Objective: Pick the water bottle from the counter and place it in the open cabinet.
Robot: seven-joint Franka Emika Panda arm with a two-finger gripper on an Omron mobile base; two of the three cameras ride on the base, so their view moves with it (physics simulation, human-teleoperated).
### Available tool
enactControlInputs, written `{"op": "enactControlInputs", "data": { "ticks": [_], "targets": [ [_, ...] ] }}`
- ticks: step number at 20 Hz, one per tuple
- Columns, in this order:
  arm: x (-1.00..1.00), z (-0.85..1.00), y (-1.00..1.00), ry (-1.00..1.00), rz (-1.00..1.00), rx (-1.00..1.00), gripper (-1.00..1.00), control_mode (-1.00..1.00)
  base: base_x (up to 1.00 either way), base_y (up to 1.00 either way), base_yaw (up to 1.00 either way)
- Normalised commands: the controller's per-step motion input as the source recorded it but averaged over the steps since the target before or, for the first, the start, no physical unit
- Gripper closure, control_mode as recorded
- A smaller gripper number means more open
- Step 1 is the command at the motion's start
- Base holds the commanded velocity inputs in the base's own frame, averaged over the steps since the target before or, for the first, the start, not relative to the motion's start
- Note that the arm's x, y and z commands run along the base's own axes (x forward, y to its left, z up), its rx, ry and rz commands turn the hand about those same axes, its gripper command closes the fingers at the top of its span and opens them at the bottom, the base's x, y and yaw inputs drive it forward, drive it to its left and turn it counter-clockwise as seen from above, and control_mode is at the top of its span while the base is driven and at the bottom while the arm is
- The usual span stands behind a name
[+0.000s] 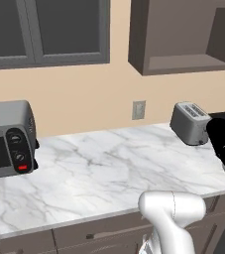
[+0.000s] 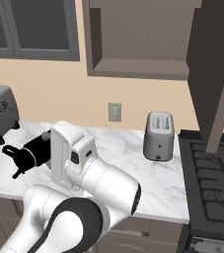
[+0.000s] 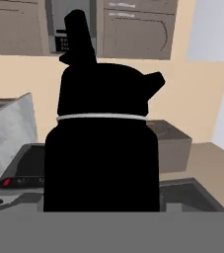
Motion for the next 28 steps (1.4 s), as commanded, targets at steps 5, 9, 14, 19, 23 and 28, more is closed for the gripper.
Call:
{"op": "enactControlInputs", "data": {
  "ticks": [5,9,14,19,23,28],
  "targets": [
    [0.00,0.00,0.01,0.21,-0.22,0.12,1.00,-1.00,0.00,0.00,0.00],
    [0.00,0.00,0.11,0.23,-0.19,0.14,1.00,-1.00,0.00,0.00,0.00],
    [0.00,0.00,0.20,0.25,-0.18,0.16,1.00,-1.00,0.00,0.00,0.00],
    [0.00,-0.01,0.30,0.26,-0.18,0.12,1.00,-1.00,0.00,0.00,0.00],
    [0.00,-0.06,0.39,0.24,-0.19,0.06,1.00,-1.00,0.00,0.00,0.00],
    [0.05,-0.09,0.28,0.22,-0.20,0.14,1.00,-1.00,0.00,0.00,0.00]
  ]
}}
